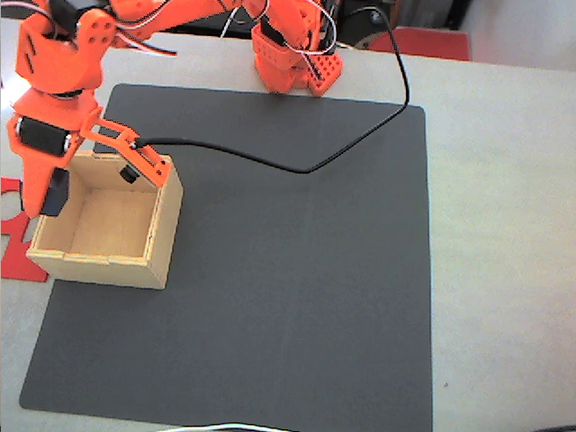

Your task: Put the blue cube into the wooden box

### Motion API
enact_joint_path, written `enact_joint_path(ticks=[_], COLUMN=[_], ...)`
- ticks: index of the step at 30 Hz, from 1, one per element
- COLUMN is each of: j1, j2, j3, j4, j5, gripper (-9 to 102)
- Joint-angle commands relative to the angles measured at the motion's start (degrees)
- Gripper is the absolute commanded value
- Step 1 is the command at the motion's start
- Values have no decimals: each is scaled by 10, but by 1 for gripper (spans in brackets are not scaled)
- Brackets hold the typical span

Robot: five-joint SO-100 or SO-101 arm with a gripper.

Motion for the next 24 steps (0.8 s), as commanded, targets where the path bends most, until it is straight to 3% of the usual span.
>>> enact_joint_path(ticks=[1,17,24], j1=[7,6,5], j2=[-12,-134,-140], j3=[-22,-22,-22], j4=[2,37,42], j5=[6,17,-4], gripper=[0,0,6])
